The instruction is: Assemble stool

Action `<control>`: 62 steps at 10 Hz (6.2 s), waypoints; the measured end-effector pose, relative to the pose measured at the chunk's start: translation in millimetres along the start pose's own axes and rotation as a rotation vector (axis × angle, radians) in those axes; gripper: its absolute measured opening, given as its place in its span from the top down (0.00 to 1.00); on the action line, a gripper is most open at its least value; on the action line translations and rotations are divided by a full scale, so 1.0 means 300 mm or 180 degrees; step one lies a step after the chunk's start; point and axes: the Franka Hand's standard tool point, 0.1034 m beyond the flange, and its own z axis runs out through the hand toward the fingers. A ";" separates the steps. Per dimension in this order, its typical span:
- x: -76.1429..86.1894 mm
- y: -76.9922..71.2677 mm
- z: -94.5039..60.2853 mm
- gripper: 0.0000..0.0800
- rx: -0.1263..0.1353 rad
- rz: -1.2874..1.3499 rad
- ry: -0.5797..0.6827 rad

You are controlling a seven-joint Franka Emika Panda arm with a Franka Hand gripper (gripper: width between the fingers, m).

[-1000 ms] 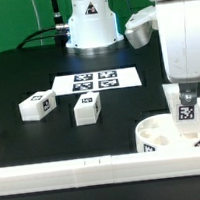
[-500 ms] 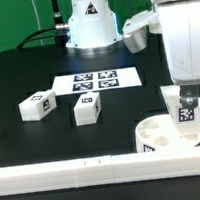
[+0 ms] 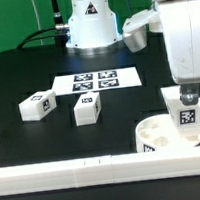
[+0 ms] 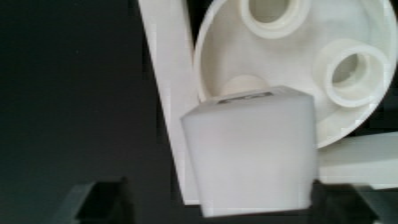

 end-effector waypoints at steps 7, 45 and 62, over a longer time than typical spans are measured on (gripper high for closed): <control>0.013 0.007 -0.023 1.00 -0.0006 -0.0015 -0.0003; 0.021 -0.064 0.046 0.58 0.0132 0.4304 0.0115; 0.048 -0.082 0.056 0.58 0.1007 0.8697 0.0035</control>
Offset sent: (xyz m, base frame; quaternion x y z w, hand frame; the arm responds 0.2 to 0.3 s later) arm 0.0054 0.0023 0.0118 0.0044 -0.0146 -0.0087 0.9998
